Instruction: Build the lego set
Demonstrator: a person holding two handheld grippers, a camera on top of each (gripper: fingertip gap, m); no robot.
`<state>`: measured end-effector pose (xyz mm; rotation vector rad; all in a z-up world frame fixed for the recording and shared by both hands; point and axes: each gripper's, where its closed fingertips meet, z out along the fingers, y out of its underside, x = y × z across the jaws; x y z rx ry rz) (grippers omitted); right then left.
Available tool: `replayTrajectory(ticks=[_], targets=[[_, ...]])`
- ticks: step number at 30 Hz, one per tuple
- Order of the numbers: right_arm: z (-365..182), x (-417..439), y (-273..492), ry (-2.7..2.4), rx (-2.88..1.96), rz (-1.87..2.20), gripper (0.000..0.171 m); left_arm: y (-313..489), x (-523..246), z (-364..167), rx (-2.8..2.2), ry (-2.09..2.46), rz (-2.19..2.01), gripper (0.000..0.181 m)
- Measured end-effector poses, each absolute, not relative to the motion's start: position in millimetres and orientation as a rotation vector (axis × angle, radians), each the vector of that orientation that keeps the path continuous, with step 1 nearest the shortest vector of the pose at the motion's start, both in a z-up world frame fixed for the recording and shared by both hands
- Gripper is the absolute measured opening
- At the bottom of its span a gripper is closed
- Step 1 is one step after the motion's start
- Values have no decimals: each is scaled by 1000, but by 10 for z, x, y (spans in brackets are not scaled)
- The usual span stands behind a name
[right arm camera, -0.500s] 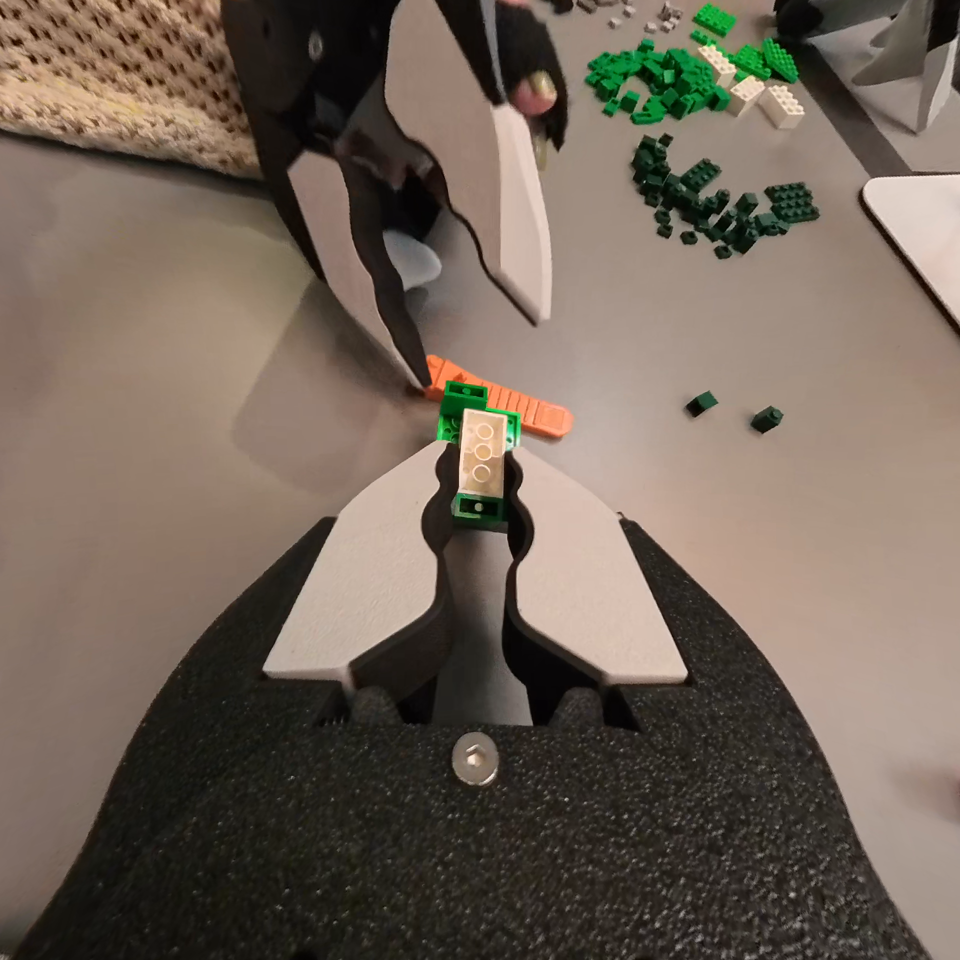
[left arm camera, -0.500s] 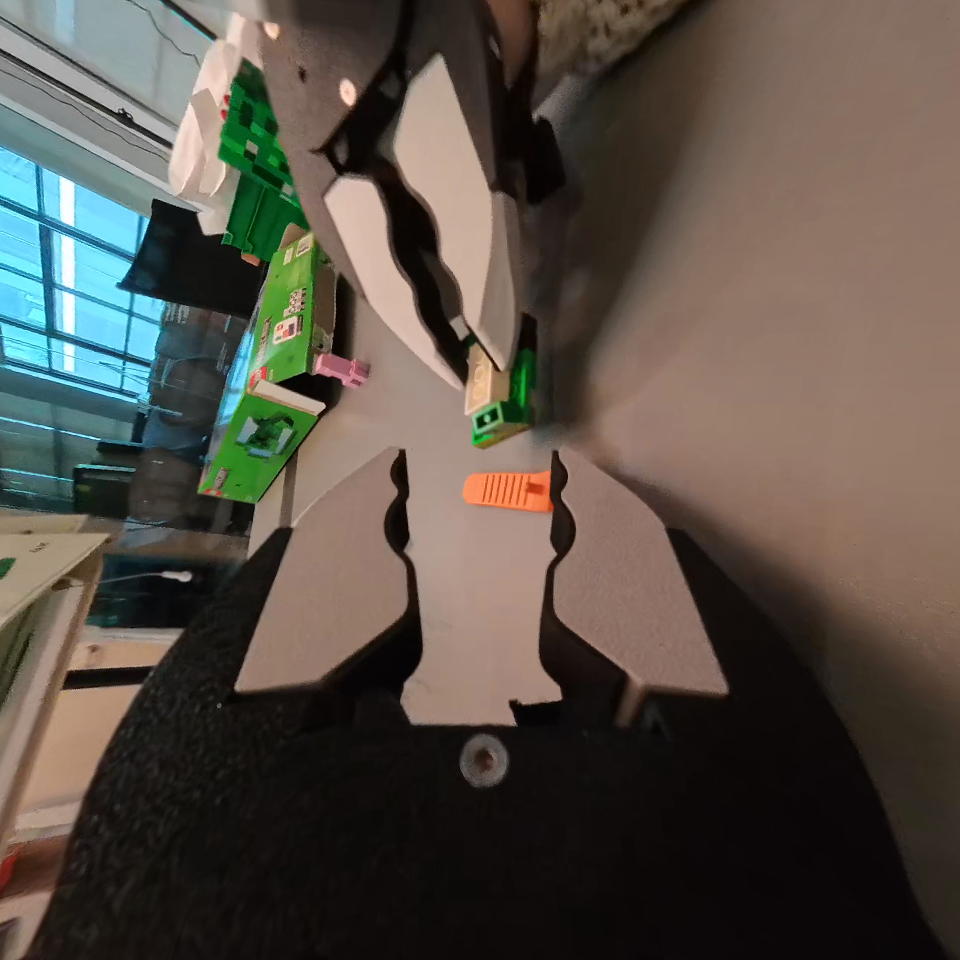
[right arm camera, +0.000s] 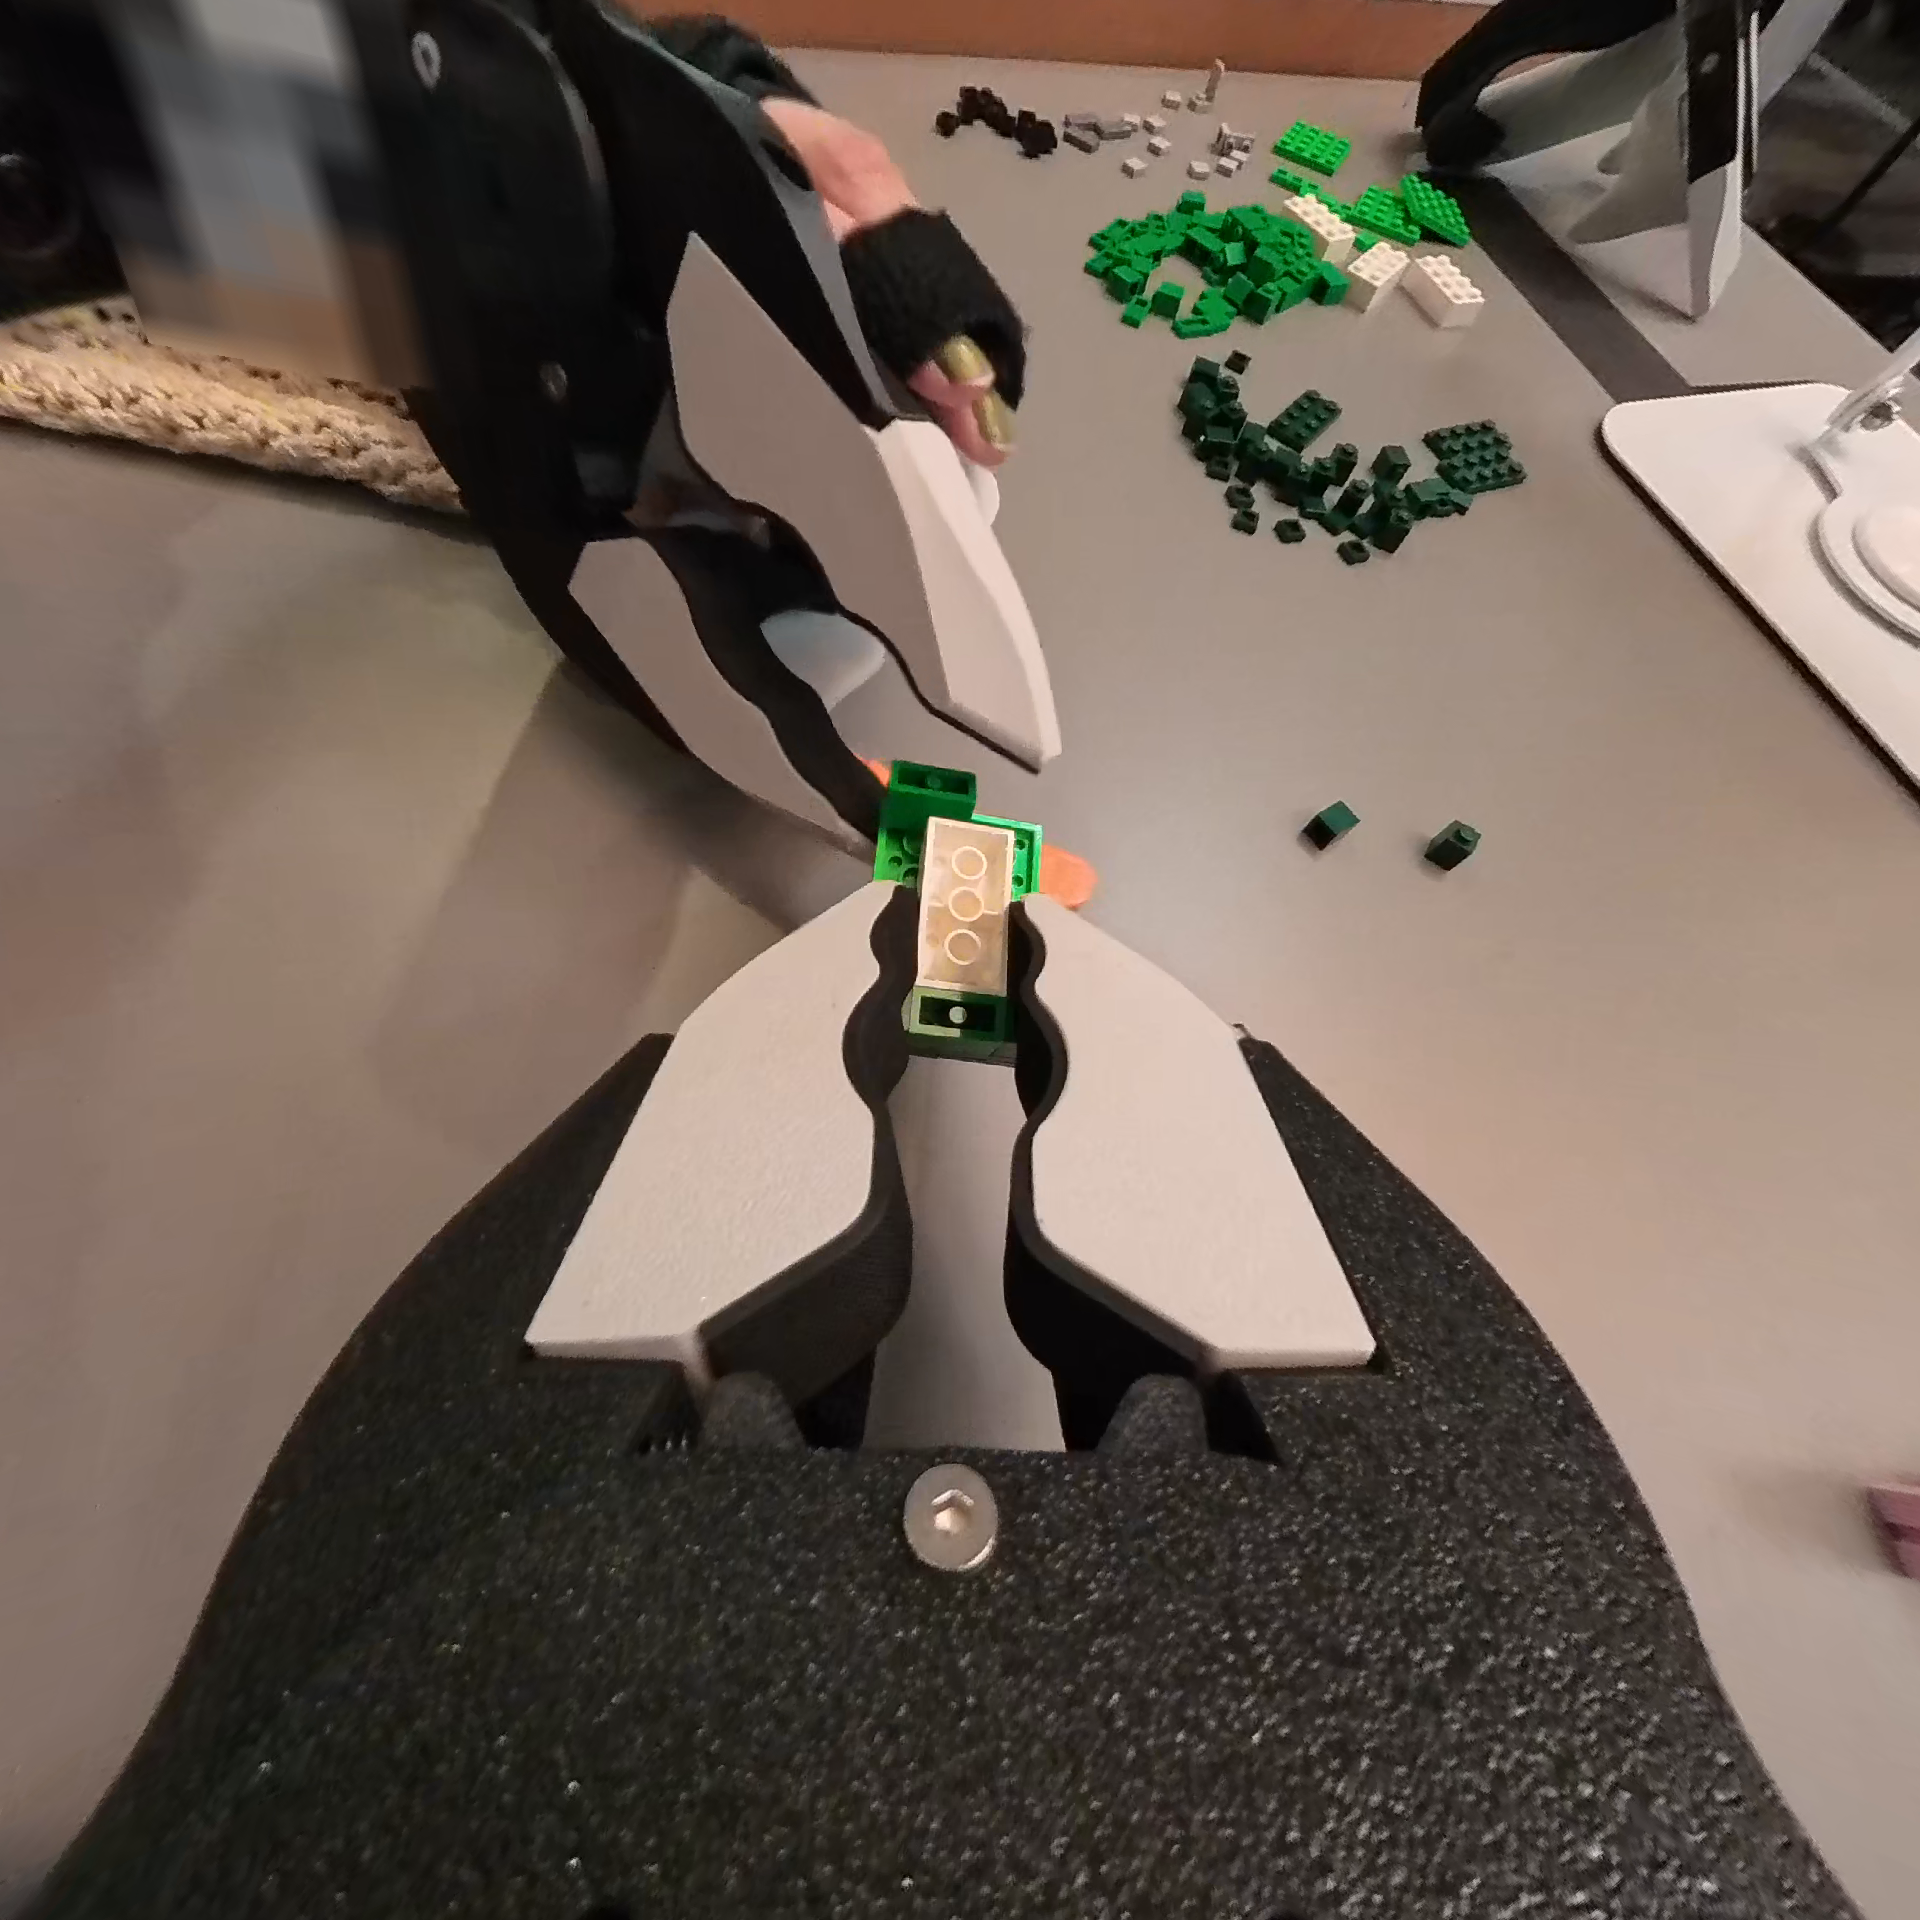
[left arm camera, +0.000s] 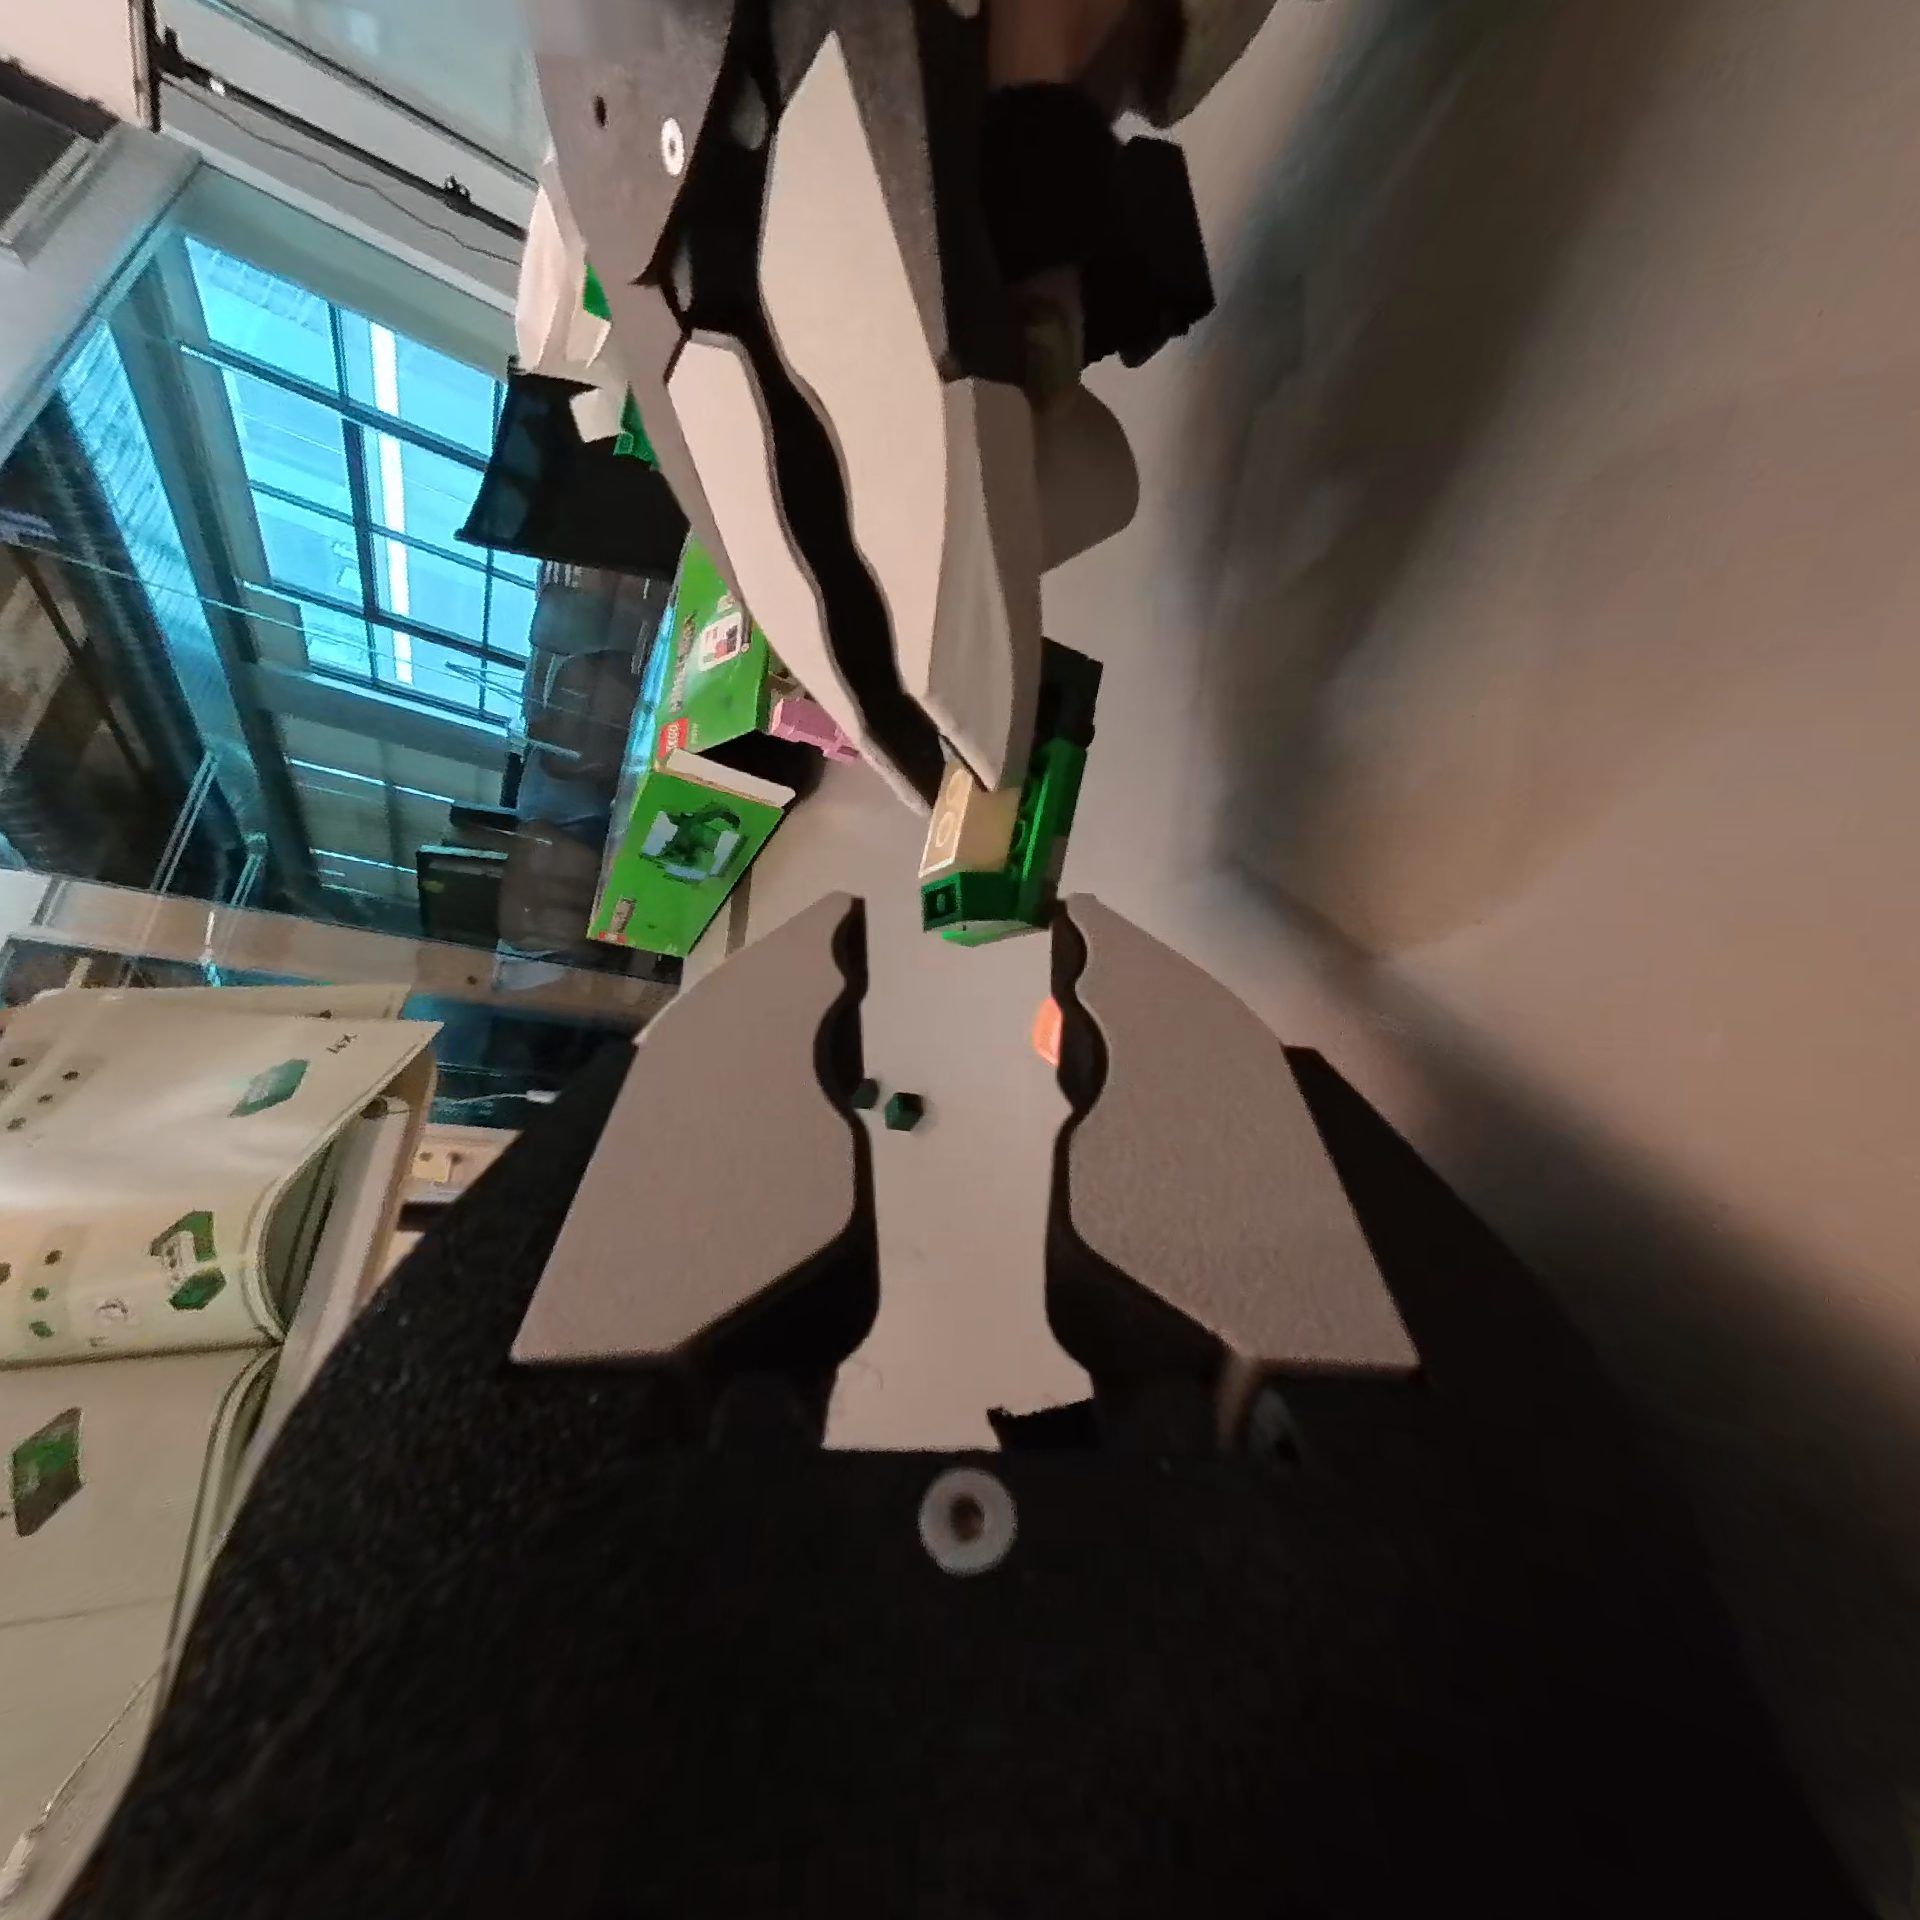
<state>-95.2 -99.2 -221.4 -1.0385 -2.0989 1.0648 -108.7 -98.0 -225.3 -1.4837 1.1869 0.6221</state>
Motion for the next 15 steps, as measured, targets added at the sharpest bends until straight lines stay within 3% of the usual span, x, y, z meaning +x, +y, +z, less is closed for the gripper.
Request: replayTrajectory(ticks=[15], targets=[[-2231, -951, -979, -2097, -1061, 1075, 17, -976, -1090, -2321, -1428, 1274, 762, 21]])
